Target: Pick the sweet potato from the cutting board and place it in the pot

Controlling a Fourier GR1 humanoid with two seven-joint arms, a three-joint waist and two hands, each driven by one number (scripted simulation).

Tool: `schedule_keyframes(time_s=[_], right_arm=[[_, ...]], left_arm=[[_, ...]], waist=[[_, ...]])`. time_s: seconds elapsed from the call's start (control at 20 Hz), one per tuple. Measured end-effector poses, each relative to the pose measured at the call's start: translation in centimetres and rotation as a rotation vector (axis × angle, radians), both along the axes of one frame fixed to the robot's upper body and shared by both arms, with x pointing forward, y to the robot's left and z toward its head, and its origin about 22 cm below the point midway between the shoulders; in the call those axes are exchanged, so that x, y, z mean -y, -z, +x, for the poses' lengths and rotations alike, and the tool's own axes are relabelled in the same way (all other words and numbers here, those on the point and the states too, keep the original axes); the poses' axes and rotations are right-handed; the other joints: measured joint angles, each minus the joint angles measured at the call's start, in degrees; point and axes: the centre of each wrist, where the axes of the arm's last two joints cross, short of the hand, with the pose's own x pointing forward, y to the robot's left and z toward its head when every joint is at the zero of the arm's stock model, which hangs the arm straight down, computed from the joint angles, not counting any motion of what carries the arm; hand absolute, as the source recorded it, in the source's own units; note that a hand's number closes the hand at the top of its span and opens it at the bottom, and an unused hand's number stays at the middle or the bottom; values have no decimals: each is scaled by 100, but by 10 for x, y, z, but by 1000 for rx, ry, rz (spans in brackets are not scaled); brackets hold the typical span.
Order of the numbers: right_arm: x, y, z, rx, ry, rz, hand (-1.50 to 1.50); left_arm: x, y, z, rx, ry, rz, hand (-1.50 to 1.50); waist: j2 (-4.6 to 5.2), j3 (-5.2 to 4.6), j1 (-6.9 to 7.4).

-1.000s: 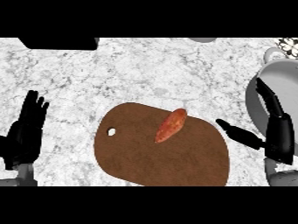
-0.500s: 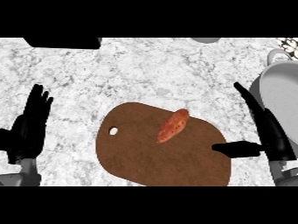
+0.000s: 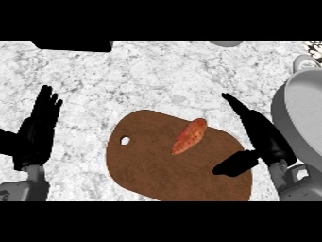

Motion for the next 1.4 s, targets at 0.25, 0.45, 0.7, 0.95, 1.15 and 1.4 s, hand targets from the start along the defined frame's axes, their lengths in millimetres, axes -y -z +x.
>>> schedule_keyframes(time_s=[0.25, 0.45, 0.7, 0.95, 1.15, 1.4], right_arm=[[-27, -13, 6, -64, 4, -15, -150], [-45, -13, 8, -97, 6, -34, -150], [-58, -6, 9, -137, 27, -90, -150], [-69, 1, 12, -146, 43, -112, -150], [-72, 9, 14, -159, 45, -121, -150], [-76, 21, 18, -177, 57, -144, -150]], left_arm=[[-3, -5, 0, -2, 5, 3, 0], [-1, -3, 2, -8, 3, 6, 0], [-5, -6, 1, -6, 0, 5, 0], [-6, -11, 1, -6, 5, 7, 0], [-7, -12, 0, -6, 5, 4, 0], [-11, -16, 2, 1, -1, 5, 0]], waist=[[0, -1, 15], [7, 19, -20], [-1, 12, -39], [5, 9, -35], [9, 15, -46], [19, 11, -60]])
